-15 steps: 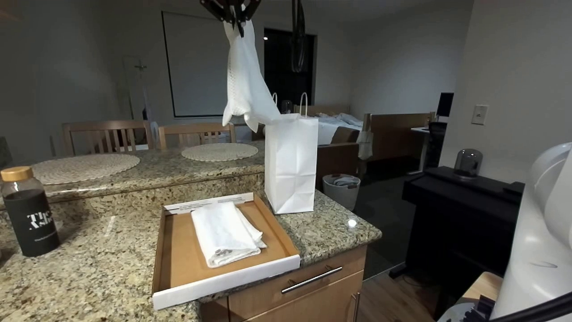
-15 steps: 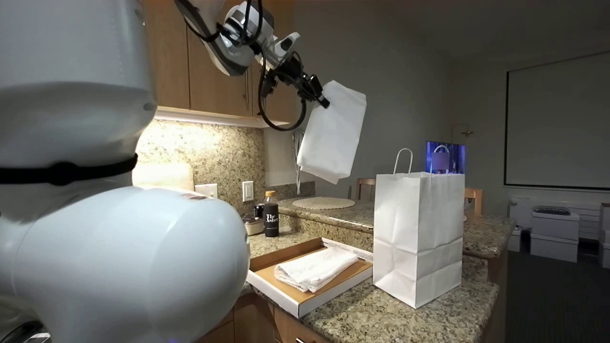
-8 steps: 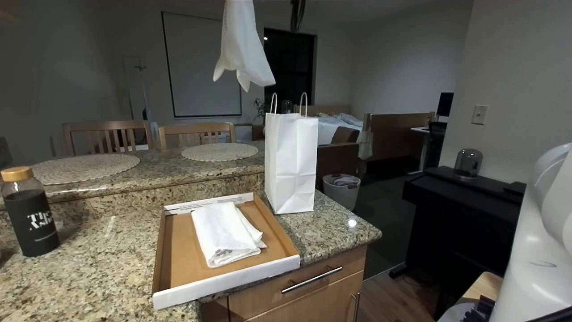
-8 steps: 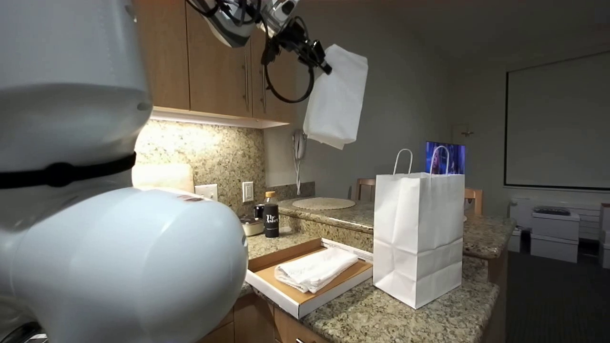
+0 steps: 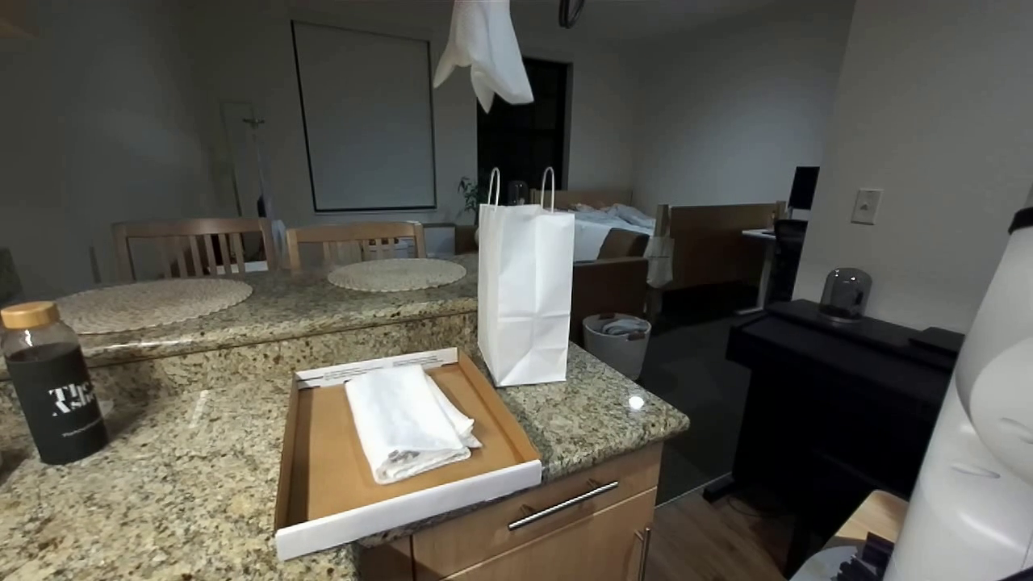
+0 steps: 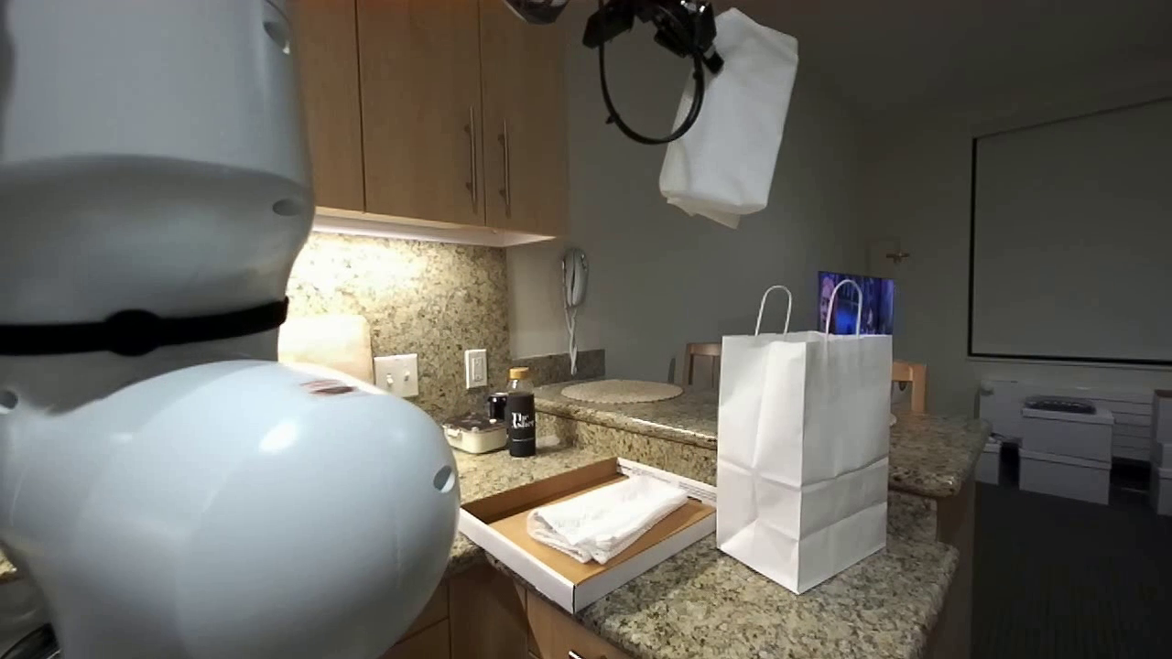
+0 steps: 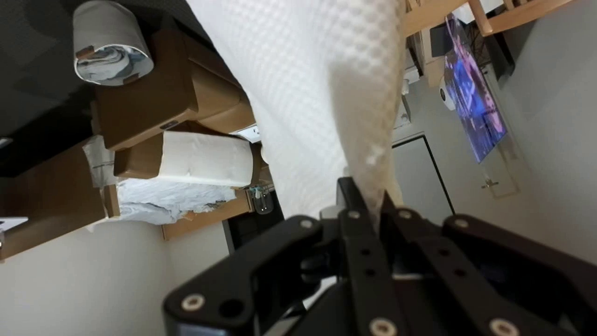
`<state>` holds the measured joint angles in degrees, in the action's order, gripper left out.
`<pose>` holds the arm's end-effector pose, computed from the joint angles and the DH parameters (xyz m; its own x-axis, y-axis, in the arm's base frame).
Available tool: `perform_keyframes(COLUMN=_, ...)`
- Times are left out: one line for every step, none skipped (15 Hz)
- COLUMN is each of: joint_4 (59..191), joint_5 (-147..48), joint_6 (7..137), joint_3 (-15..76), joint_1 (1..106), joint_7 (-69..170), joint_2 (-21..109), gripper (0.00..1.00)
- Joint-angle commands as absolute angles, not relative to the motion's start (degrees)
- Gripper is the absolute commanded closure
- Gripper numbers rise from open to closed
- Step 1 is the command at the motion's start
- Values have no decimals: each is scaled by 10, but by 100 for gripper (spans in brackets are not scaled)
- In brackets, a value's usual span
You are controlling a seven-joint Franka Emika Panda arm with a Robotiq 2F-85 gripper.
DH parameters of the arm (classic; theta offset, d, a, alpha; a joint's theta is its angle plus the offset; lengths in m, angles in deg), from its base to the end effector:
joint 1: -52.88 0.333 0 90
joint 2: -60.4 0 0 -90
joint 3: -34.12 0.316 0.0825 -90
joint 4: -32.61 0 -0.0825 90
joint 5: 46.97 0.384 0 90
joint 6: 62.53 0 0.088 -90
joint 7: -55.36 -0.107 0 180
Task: Place one white towel in the white bag
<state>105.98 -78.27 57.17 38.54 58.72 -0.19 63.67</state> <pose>0.5291 0.0720 0.8659 0.3300 -0.5048 0.7977 -0.5203 -0.8023 -0.2926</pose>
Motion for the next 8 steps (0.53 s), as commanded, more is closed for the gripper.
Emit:
perform_keyframes(joint_4=984, joint_5=-696, joint_6=568, joint_3=354, joint_1=568, joint_7=78, joint_2=573, gripper=93)
perform_keyframes(joint_4=965, joint_5=-673, joint_6=560, joint_3=347, joint_1=563, joint_7=95, joint_2=555, gripper=93)
perform_keyframes(joint_4=950, joint_5=-652, joint_6=555, joint_3=341, joint_1=557, joint_7=109, joint_2=539, gripper=93)
perform_keyframes(joint_4=935, joint_5=-634, joint_6=548, joint_3=336, joint_1=550, joint_7=120, joint_2=522, gripper=93)
perform_keyframes(joint_4=916, joint_5=-619, joint_6=537, joint_3=333, joint_1=545, joint_7=128, joint_2=504, gripper=93)
perform_keyframes(joint_4=894, joint_5=-604, joint_6=521, joint_3=329, joint_1=538, joint_7=136, joint_2=484, gripper=93)
perform_keyframes(joint_4=878, joint_5=-594, joint_6=508, joint_3=326, joint_1=533, joint_7=139, joint_2=468, gripper=93)
perform_keyframes(joint_4=858, joint_5=-586, joint_6=493, joint_3=324, joint_1=528, joint_7=142, joint_2=451, gripper=93)
